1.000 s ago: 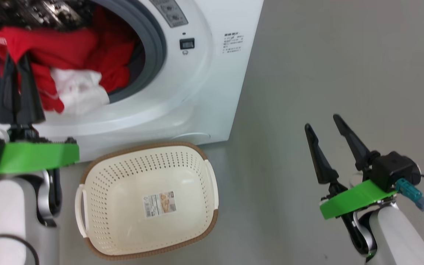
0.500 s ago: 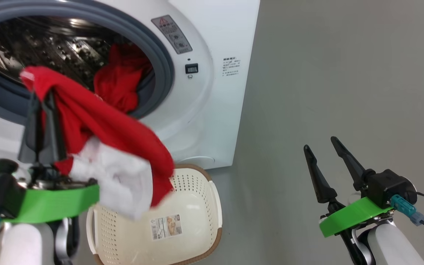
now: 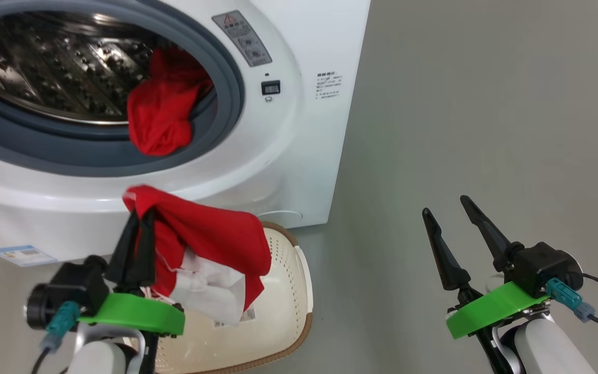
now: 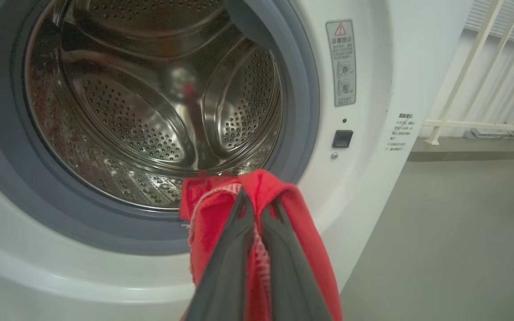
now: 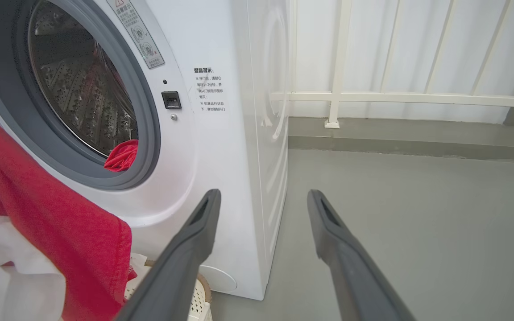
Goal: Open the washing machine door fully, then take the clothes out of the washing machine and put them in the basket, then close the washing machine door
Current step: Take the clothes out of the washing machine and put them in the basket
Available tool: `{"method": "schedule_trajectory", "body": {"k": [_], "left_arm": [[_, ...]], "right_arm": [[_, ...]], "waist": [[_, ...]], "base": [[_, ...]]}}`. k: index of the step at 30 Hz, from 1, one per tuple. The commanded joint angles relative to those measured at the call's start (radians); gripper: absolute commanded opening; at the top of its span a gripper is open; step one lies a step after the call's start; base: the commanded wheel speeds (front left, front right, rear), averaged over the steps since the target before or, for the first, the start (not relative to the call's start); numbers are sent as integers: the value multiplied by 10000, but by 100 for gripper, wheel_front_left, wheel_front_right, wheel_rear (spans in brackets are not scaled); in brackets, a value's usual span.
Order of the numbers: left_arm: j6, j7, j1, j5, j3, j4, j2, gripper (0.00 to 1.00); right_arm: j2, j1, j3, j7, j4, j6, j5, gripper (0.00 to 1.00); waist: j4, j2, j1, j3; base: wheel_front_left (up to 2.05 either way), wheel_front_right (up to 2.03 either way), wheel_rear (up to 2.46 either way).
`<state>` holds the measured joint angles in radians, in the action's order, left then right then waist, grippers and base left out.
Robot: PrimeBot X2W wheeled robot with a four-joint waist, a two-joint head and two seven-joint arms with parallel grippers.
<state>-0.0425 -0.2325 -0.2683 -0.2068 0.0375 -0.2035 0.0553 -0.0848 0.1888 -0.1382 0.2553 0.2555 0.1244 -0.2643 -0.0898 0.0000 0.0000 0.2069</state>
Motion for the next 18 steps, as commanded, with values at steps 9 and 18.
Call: {"method": "schedule_trajectory", "body": {"k": [9, 18], "left_arm": [[-238, -237, -1615, -330, -157, -3357, 102, 0], [-440, 1275, -3638, -664, 65, -7707, 341, 0]], "right_arm": [[-70, 580, -242, 65, -281, 63, -185, 100], [-60, 1050, -293, 65, -341, 63, -240, 100]], "waist": [[-102, 0, 0, 911], [-373, 0, 0, 1992]], "base": [[0, 0, 0], [0, 0, 0]]}}
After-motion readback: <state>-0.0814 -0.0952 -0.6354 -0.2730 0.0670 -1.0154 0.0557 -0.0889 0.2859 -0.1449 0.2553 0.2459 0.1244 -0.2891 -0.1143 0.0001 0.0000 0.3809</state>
